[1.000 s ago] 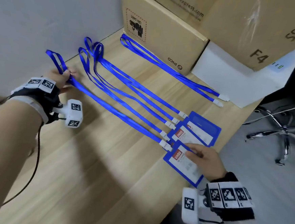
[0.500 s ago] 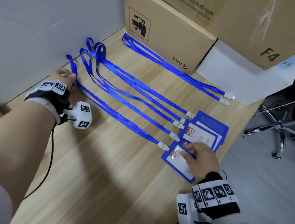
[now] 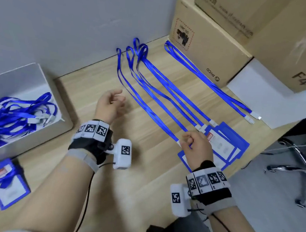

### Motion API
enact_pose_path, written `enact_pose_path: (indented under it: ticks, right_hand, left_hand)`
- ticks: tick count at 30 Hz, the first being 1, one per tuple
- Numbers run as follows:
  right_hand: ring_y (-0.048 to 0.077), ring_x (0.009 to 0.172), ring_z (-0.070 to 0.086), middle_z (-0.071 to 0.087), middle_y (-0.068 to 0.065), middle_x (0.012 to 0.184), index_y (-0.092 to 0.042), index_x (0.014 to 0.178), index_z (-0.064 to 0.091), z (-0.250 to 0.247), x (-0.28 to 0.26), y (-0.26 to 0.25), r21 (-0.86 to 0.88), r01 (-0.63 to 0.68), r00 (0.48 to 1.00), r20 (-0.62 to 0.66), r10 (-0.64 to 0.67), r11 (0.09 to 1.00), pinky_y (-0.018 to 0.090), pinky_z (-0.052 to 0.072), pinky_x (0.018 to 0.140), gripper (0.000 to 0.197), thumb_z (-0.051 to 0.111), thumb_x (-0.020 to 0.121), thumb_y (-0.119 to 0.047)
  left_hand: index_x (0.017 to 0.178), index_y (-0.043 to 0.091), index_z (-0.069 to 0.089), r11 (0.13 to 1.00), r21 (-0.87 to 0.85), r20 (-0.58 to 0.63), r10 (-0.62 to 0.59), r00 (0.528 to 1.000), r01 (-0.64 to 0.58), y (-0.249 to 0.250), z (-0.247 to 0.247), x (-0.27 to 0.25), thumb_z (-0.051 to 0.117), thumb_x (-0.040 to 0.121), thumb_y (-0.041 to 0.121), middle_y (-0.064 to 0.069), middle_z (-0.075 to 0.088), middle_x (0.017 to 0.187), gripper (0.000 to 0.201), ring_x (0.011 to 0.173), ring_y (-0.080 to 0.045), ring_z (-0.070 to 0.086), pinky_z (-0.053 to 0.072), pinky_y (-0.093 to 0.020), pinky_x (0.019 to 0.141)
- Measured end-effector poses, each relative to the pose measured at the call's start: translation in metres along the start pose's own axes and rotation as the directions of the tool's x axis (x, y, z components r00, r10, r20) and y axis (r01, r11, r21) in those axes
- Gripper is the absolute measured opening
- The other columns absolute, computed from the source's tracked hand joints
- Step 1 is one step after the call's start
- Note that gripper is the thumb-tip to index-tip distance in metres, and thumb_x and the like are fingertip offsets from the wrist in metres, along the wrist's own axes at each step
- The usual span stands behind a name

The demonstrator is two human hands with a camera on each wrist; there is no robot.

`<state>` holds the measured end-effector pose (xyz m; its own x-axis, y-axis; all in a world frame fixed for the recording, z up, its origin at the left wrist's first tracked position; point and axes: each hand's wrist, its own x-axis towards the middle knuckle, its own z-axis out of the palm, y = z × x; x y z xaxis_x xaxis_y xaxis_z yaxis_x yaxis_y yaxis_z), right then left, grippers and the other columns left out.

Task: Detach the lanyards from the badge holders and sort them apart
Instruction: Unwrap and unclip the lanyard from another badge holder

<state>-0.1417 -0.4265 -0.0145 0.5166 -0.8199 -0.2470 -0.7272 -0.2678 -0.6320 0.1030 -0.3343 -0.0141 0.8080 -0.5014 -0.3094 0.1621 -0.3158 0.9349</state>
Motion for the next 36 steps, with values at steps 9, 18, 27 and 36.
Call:
enact_pose_path:
  ticks: [9,18,27,36]
  right_hand:
    - [0.013,0.074,0.050,0.054,-0.003,0.080,-0.026,0.086,0.061,0.109,-0.026,-0.124,0.310,0.169,0.866,0.406,-0.291,0.935,0.031,0.044,0.080,0.016,0.059,0.079,-0.012]
    - [0.022,0.125,0.044,0.044,0.011,0.137,-0.010,0.131,0.042,0.214,-0.102,-0.208,0.304,-0.034,0.517,0.821,-0.243,0.952,0.033,0.039,0.098,0.049,0.059,0.085,-0.008]
    - [0.024,0.120,0.048,0.043,0.016,0.140,-0.004,0.136,0.034,0.247,-0.116,-0.235,0.314,-0.071,0.443,0.860,-0.252,0.947,0.012,0.042,0.072,0.054,0.046,0.085,0.010]
    - [0.000,0.050,0.057,0.058,0.002,0.072,-0.017,0.120,0.050,0.204,-0.094,-0.207,0.470,-0.045,0.621,0.704,-0.344,0.881,0.016,0.048,0.054,0.040,0.050,0.086,0.003]
  left_hand:
    - [0.099,0.024,0.060,0.999,-0.009,-0.400,-0.050,0.915,0.051,-0.064,-0.117,-0.139,0.054,0.089,0.006,0.005,0.061,0.085,0.021,0.063,0.006,0.058,0.045,-0.017,0.066]
    - [0.132,0.001,0.040,0.973,-0.052,-0.661,-0.202,0.722,0.224,-0.120,-0.230,-0.188,0.050,0.087,-0.005,-0.013,0.047,0.133,0.046,0.111,-0.016,0.048,0.038,-0.028,0.098]
    - [0.130,0.001,0.039,0.930,-0.288,-0.573,-0.358,0.737,0.228,-0.131,-0.244,-0.172,0.055,0.086,-0.003,-0.007,0.051,0.110,0.047,0.093,-0.016,0.056,0.047,-0.028,0.076]
    - [0.124,0.004,0.044,0.868,-0.464,-0.299,-0.341,0.891,0.176,-0.114,-0.215,-0.178,0.057,0.083,-0.008,-0.012,0.065,0.099,0.045,0.072,-0.011,0.067,0.056,-0.020,0.062]
